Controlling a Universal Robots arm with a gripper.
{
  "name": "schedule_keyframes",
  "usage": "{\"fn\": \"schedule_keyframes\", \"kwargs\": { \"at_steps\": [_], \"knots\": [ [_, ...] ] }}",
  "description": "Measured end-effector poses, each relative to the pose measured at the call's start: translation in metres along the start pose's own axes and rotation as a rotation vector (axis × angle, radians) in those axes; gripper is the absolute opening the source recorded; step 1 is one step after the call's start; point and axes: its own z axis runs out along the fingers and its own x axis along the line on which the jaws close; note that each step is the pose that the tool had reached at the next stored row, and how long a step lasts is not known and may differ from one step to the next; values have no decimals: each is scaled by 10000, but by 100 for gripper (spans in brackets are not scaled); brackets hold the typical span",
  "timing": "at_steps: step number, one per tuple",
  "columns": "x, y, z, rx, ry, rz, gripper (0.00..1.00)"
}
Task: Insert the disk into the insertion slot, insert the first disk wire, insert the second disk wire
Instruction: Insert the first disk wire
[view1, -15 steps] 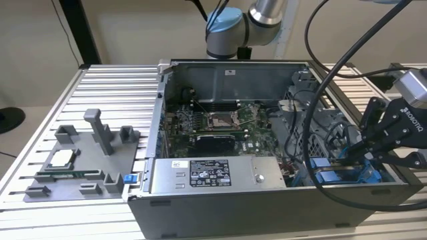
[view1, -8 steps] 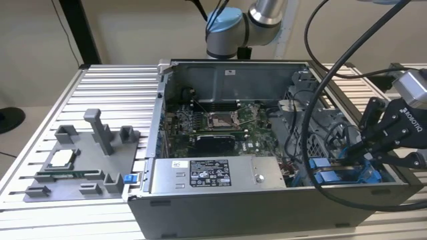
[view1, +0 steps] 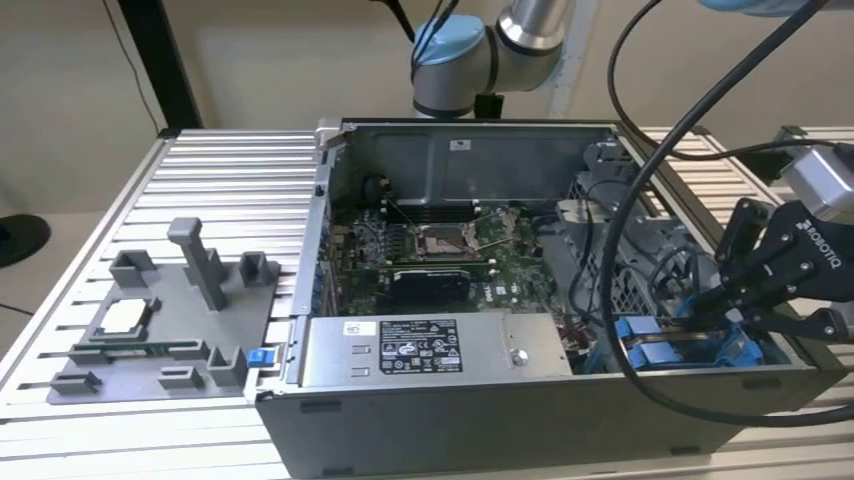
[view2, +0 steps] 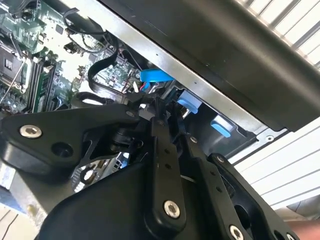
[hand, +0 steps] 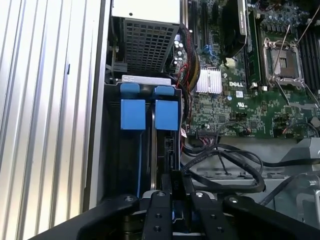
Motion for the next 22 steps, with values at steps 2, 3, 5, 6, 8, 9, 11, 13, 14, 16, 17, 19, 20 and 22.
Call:
{"fn": "schedule_keyframes", "kwargs": {
  "at_steps": [2, 3, 5, 6, 8, 9, 11, 13, 14, 16, 17, 19, 20, 22],
  "knots": [
    [-1, 1, -1, 0, -6, -2, 0],
    [-2, 5, -12, -1, -16, -2, 100],
    [-10, 16, -53, -1, -7, -1, 100],
    [-13, 21, -71, -1, -8, -1, 100],
    [-22, 36, -121, -1, -5, -1, 100],
    [-28, 44, -152, -1, -5, -2, 100],
    [-42, 65, -224, -1, -7, -3, 100],
    [-57, 91, -311, 2, -3, -7, 100],
    [-65, 105, -352, 11, -3, -9, 100],
    [-81, 133, -440, 28, 0, -17, 100],
    [-89, 145, -483, 31, 0, -21, 100],
    [-102, 161, -537, 52, 4, -35, 100],
    [-109, 162, -534, 119, 5, -65, 100],
    [-127, 161, -533, 379, 31, -164, 100]
  ]
}}
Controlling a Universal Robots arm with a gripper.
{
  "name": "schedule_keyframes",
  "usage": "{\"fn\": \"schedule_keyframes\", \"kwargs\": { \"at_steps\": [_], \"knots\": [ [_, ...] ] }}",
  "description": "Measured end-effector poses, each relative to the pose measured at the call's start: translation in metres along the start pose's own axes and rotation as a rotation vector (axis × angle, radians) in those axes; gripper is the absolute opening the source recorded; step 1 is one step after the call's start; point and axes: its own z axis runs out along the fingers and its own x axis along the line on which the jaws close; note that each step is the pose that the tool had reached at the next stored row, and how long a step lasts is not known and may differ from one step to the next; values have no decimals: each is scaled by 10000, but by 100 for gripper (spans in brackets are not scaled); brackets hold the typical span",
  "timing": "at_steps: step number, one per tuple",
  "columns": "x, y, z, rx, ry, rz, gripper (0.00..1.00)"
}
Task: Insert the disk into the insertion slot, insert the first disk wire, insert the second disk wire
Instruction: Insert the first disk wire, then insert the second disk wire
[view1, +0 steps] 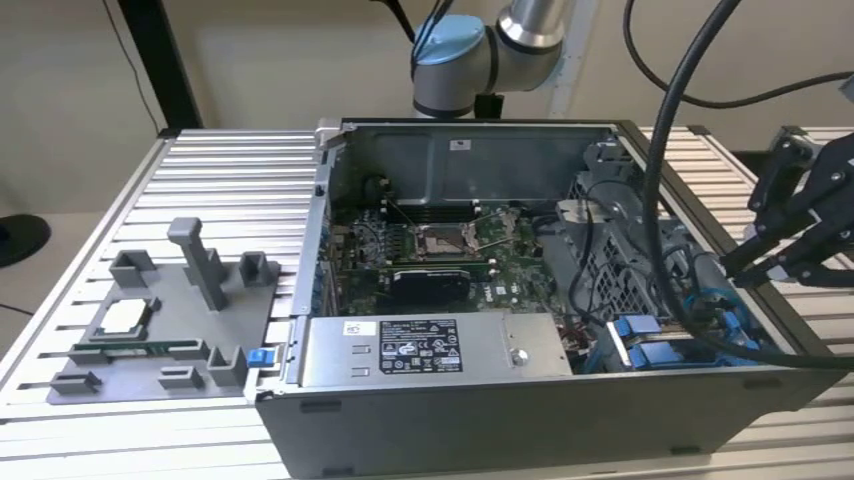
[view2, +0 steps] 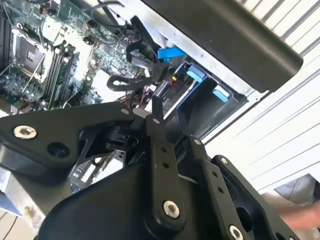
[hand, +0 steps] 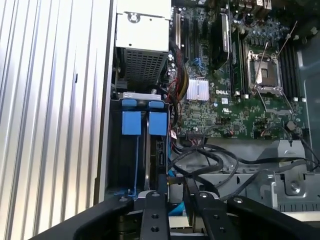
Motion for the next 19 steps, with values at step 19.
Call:
{"fn": "schedule_keyframes", "kwargs": {
  "at_steps": [19],
  "knots": [
    [-144, 116, 92, 1784, 245, -332, 100]
  ]
}}
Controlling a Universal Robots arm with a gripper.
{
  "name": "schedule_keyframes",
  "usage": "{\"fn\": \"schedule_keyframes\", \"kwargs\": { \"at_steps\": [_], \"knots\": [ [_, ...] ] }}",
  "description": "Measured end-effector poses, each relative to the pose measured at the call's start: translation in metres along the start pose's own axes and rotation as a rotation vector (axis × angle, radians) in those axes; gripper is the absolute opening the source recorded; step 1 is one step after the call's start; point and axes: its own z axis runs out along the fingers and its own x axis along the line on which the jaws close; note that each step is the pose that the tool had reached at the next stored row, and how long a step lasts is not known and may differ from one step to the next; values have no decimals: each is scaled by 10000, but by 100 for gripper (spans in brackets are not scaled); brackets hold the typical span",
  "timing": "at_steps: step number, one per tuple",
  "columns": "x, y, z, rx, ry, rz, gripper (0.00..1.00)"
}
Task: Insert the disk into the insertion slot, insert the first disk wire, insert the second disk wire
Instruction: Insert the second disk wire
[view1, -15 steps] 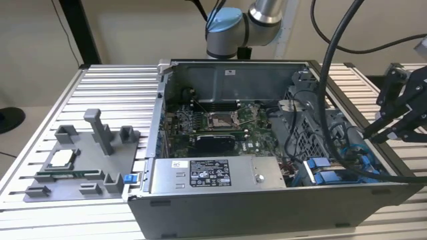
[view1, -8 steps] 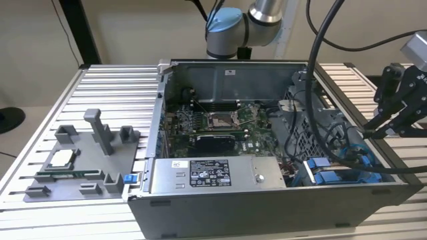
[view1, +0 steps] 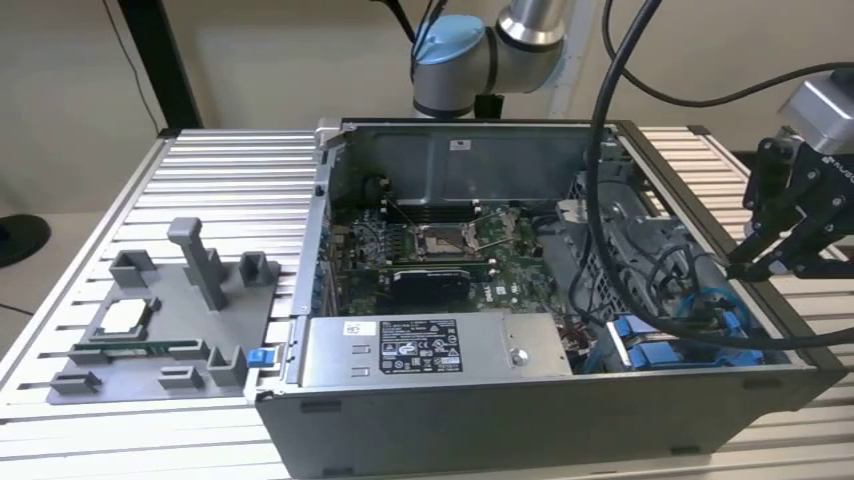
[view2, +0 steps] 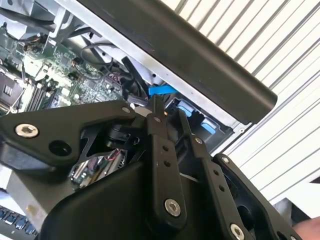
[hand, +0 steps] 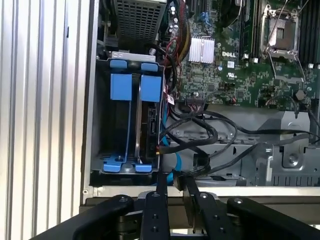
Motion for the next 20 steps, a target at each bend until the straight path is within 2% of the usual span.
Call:
{"fn": "schedule_keyframes", "kwargs": {
  "at_steps": [11, 12, 20],
  "knots": [
    [-5, 17, 15, 8, 5, 8, 100],
    [-5, 17, 16, 8, 6, 8, 0],
    [0, 16, 35, 7, 3, 8, 0]
  ]
}}
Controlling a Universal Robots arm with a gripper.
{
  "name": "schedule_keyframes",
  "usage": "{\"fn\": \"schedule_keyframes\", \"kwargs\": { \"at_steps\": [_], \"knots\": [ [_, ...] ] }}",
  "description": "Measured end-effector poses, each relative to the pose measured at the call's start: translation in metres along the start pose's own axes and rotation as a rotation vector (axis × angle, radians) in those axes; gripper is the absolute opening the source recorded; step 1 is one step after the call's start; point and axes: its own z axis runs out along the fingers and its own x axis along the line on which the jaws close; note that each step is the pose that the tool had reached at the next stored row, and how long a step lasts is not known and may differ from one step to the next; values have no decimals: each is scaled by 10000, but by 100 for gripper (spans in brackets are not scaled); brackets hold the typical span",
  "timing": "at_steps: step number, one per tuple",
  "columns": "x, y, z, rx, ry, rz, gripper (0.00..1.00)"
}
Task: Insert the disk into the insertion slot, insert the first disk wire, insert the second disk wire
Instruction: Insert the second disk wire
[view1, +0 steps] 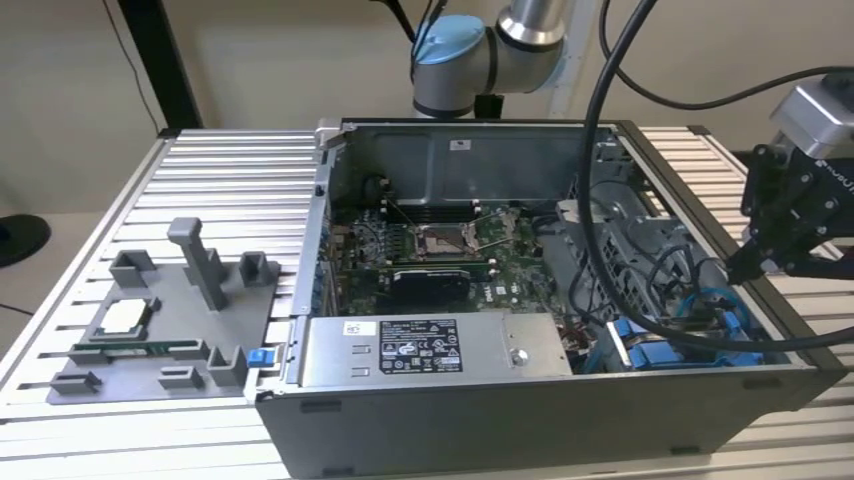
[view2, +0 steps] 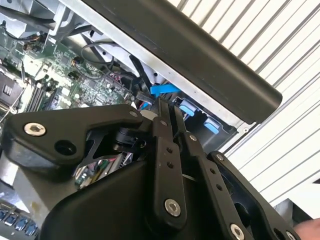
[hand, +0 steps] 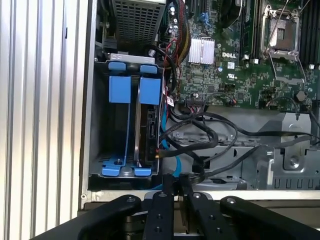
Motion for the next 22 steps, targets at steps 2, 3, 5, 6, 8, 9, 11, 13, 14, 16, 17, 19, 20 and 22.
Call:
{"fn": "schedule_keyframes", "kwargs": {
  "at_steps": [2, 3, 5, 6, 8, 9, 11, 13, 14, 16, 17, 19, 20, 22],
  "knots": [
    [1, 0, 1, 0, 5, 0, 0],
    [1, 0, 2, 0, 7, 0, 0],
    [1, 0, 3, -8, 126, 9, 0],
    [1, 0, 3, -13, 284, 17, 0],
    [-4, -1, 3, -21, 596, 32, 0],
    [-6, -1, 1, -21, 605, 33, 0],
    [-17, -2, 1, -24, 669, 36, 0],
    [-35, -2, 6, -32, 987, 52, 0],
    [-39, -2, 13, -35, 1086, 58, 0],
    [-37, -3, 37, -37, 1159, 62, 0],
    [-36, -4, 45, -37, 1164, 62, 0],
    [-36, -5, 49, -37, 1168, 62, 0],
    [-36, -5, 49, -37, 1168, 61, 0],
    [-35, -5, 55, -39, 1167, 44, 0]
  ]
}}
